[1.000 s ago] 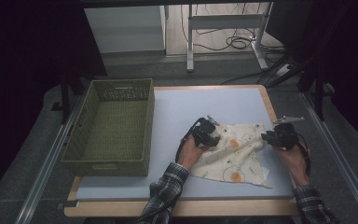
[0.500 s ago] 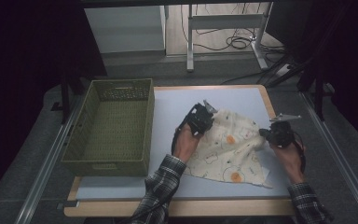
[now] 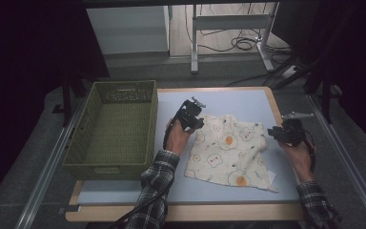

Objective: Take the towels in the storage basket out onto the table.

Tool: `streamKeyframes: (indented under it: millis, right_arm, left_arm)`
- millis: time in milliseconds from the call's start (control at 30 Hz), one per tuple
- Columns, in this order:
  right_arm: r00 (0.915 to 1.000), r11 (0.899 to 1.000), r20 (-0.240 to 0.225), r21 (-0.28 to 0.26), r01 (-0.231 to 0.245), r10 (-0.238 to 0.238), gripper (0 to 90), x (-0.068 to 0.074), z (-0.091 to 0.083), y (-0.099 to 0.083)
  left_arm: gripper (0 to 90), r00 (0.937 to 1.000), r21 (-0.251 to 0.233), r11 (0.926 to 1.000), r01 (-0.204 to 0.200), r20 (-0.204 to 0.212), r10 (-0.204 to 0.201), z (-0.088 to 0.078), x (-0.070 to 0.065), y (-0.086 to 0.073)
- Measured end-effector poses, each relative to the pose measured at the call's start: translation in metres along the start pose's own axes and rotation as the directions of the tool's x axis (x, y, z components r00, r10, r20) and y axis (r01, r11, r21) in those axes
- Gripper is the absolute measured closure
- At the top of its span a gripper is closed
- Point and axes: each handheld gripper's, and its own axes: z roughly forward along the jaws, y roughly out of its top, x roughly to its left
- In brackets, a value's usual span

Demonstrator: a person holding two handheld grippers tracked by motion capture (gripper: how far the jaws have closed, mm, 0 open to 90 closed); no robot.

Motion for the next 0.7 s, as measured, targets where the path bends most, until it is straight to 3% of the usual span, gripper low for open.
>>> streamKeyframes:
  millis: [200, 400, 533, 700]
  right_arm:
    - [0.9999, 1.0, -0.014, -0.004, -0.007, 0.007, 74.6, -0.008, 0.011, 0.005]
    - [1.0, 1.0, -0.001, 0.007, 0.005, -0.005, 74.9, -0.008, 0.032, 0.012]
    - [0.9999, 1.0, -0.007, 0.004, -0.007, 0.007, 70.9, -0.008, 0.046, 0.018]
    - [0.9999, 1.0, 0.013, 0.022, 0.006, -0.006, 66.2, -0.006, 0.06, 0.019]
  left_arm:
    - [57.1, 0.9987, -0.02, 0.9989, 0.042, 0.03, -0.041, 0.025, 0.015, 0.005]
    - [57.2, 0.9964, -0.015, 0.997, 0.076, 0.038, -0.076, 0.043, 0.024, 0.01]
    - [57.3, 0.9922, -0.02, 0.9938, 0.11, 0.061, -0.108, 0.055, 0.026, 0.007]
    - [56.7, 0.9925, -0.009, 0.9944, 0.105, 0.064, -0.105, 0.072, 0.024, 0.001]
